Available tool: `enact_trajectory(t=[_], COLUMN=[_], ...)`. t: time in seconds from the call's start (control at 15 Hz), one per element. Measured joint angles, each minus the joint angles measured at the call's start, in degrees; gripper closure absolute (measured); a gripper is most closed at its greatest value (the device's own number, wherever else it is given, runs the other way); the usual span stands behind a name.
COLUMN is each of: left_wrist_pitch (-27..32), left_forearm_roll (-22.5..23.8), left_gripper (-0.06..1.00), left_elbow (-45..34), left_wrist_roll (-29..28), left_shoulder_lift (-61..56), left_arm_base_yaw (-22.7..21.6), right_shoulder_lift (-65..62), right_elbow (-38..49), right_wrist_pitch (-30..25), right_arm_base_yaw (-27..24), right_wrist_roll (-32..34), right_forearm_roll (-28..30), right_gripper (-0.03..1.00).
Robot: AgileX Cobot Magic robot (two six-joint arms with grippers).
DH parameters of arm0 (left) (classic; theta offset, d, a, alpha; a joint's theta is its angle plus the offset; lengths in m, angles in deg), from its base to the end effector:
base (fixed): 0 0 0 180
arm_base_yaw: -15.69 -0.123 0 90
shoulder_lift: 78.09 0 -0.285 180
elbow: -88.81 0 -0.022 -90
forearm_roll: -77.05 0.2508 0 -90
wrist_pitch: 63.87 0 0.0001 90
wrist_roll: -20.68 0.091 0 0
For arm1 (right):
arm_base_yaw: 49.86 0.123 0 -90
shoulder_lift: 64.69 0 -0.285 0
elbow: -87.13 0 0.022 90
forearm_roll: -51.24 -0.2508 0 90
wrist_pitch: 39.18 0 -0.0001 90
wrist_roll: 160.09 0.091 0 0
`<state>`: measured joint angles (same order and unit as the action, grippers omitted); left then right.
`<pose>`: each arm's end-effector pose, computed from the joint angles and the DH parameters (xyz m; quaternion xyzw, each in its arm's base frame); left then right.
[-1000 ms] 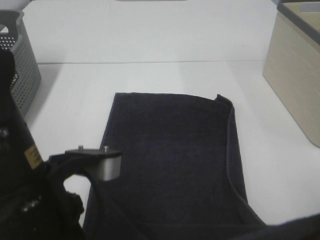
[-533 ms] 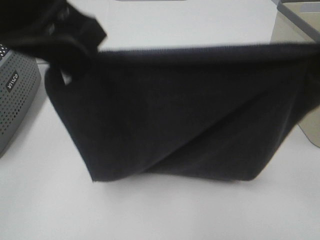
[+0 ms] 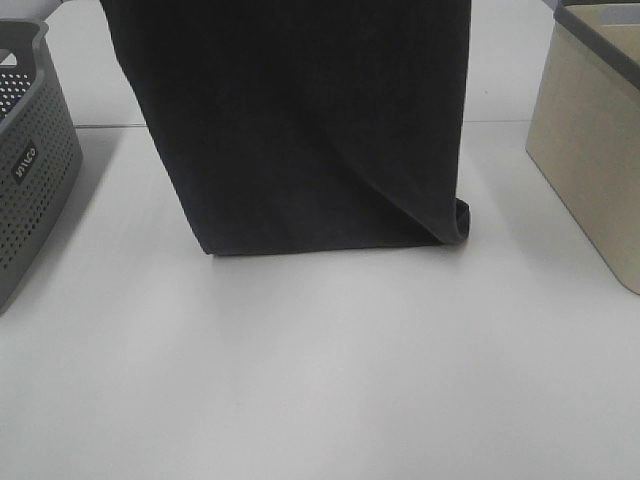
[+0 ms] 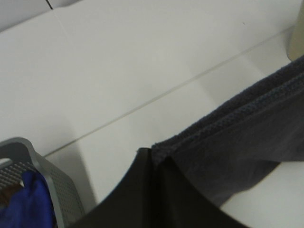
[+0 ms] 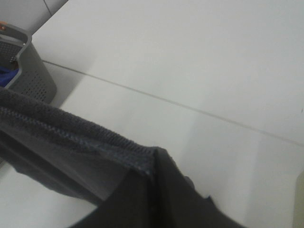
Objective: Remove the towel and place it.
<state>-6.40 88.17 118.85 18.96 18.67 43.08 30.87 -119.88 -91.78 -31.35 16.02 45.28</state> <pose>0.2997 -0.1386 0.4755 0.2030 0.8559 -0.0236 0.4751 0.3112 0.1121 0.4721 -0.1619 0.8547 0.1135 0.4801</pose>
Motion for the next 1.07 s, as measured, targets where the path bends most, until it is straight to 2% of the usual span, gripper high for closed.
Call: enact_trajectory(t=[0.07, 0.2, 0.33, 0.53, 0.6, 0.8, 0.87, 0.93, 1.07], left_wrist_pitch=[-1.83, -10.49, -19.94, -30.71, -34.72, -40.97, -42.23, -45.21, -54.6], left_forearm_roll=[0.34, 3.09, 6.25, 10.71, 13.58, 16.27, 16.62, 17.59, 20.0], left_gripper=[0.94, 0.94, 0.94, 0.94, 0.94, 0.94, 0.94, 0.94, 0.94], left_elbow=[0.86, 4.13, 7.39, 13.81, 18.28, 29.28, 30.6, 33.58, 38.67], left_wrist_roll=[0.29, 1.2, 2.23, 2.86, 2.86, 2.58, 2.58, 2.58, 2.58], left_shoulder_lift=[0.86, 4.87, 9.4, 17.19, 21.89, 29.74, 30.65, 32.72, 36.61], left_arm_base_yaw=[-0.8, -3.44, -5.96, -8.19, -8.65, -8.77, -8.77, -8.77, -8.71], right_shoulder_lift=[2.18, 10.08, 17.25, 25.1, 27.73, 30.54, 30.71, 31.11, 32.49], right_elbow=[-2.92, -12.89, -22.12, -30.08, -31.68, -32.49, -32.49, -32.49, -32.66], right_wrist_pitch=[0.06, 2.23, 7.22, 16.16, 22.86, 39.59, 41.42, 45.95, 54.43], right_arm_base_yaw=[0.0, 0.0, 0.0, -0.06, -0.63, -2.41, -2.75, -3.67, -5.44], right_wrist_roll=[-0.63, -4.53, -7.51, -8.02, -8.02, -7.91, -7.91, -7.91, -7.56], right_forearm_roll=[0.52, 2.35, 4.47, 7.91, 9.4, 10.2, 10.2, 9.45, 7.05], right_gripper=[0.95, 0.95, 0.95, 0.95, 0.95, 0.95, 0.95, 0.95, 0.95])
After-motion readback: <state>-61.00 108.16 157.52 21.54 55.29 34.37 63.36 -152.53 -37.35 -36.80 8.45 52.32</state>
